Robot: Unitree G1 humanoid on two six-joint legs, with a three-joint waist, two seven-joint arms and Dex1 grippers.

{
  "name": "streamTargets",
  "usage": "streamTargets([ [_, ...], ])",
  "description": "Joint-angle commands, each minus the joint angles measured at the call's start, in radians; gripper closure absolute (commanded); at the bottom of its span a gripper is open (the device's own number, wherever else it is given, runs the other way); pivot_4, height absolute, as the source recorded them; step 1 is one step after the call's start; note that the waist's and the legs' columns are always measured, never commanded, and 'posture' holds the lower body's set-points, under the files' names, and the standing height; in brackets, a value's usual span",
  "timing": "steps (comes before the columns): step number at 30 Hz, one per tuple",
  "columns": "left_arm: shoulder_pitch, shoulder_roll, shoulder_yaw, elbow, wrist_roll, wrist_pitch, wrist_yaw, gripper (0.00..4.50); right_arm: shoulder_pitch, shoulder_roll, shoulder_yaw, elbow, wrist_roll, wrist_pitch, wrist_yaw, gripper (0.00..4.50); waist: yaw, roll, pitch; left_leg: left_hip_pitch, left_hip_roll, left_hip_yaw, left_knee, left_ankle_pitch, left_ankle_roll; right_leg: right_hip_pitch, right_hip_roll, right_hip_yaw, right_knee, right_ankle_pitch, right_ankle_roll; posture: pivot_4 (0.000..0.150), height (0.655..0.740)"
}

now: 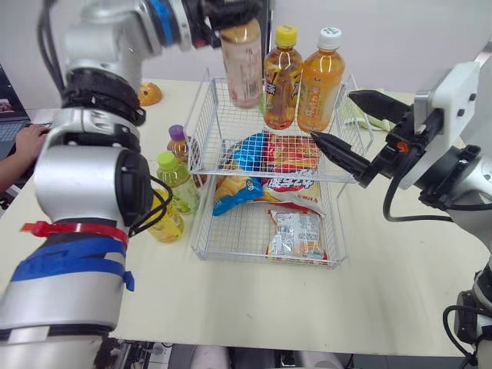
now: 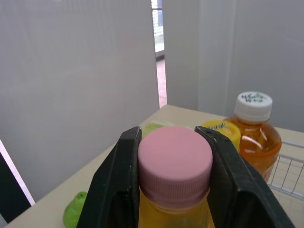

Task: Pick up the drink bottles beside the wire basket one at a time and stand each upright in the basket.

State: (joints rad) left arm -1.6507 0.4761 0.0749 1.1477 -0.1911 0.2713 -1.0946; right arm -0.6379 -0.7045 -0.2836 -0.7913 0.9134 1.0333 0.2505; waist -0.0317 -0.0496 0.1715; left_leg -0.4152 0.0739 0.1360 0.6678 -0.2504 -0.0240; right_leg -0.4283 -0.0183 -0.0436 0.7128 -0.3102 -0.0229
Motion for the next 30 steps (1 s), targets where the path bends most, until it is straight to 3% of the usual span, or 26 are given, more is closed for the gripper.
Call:
streamTargets([
  [1, -0.032, 0.003, 0.017, -0.011, 0.006, -0.051, 0.009, 3.13, -0.004, -0.019, -0.028, -0.03, 0.029, -0.001, -0.039, 0.0, 0.0, 0.0, 0.0, 0.0, 0.0, 0.0, 0.0, 0.0, 0.0, 0.0, 0.0, 0.0, 0.0, 0.0, 0.0, 0.15, 0.74],
  [6, -0.003, -0.018, 0.017, 0.02, 0.02, -0.077, -0.004, 3.13, -0.023, -0.02, -0.001, -0.024, 0.033, 0.001, -0.08, 0.0, 0.0, 0.0, 0.0, -0.001, -0.001, 0.0, -0.001, 0.0, 0.0, -0.001, 0.0, 0.001, 0.0, 0.0, 0.0, 0.15, 0.74],
  [16, -0.02, 0.014, 0.044, 0.026, 0.012, -0.083, -0.013, 0.03, -0.029, -0.035, 0.017, -0.024, 0.068, -0.01, -0.104, 0.0, 0.0, 0.0, 0.0, 0.0, -0.001, 0.0, 0.0, 0.0, 0.0, -0.001, 0.0, 0.002, 0.001, 0.0, 0.0, 0.15, 0.74],
  [21, -0.05, 0.098, 0.076, 0.005, 0.0, -0.071, -0.015, 0.03, -0.047, -0.044, 0.043, 0.01, 0.054, -0.034, -0.064, 0.0, -0.003, 0.0, 0.0, 0.0, -0.001, 0.001, 0.0, 0.0, 0.0, -0.001, 0.0, 0.002, 0.002, 0.0, 0.0, 0.15, 0.74],
  [24, -0.04, 0.201, 0.102, -0.032, -0.006, -0.068, -0.005, 0.03, -0.074, -0.038, 0.089, 0.051, 0.043, -0.07, 0.013, 0.0, -0.005, 0.0, 0.0, 0.0, -0.001, 0.001, 0.0, 0.0, 0.0, -0.001, 0.0, 0.002, 0.002, 0.0, 0.0, 0.15, 0.74],
  [30, 0.16, 0.389, 0.206, -0.197, -0.049, -0.05, 0.082, 0.03, -0.116, -0.019, 0.175, 0.117, 0.028, -0.146, 0.17, 0.0, -0.007, 0.002, -0.001, 0.001, 0.0, 0.001, 0.0, 0.0, 0.0, -0.002, 0.0, 0.003, 0.002, 0.0, 0.0, 0.15, 0.74],
])
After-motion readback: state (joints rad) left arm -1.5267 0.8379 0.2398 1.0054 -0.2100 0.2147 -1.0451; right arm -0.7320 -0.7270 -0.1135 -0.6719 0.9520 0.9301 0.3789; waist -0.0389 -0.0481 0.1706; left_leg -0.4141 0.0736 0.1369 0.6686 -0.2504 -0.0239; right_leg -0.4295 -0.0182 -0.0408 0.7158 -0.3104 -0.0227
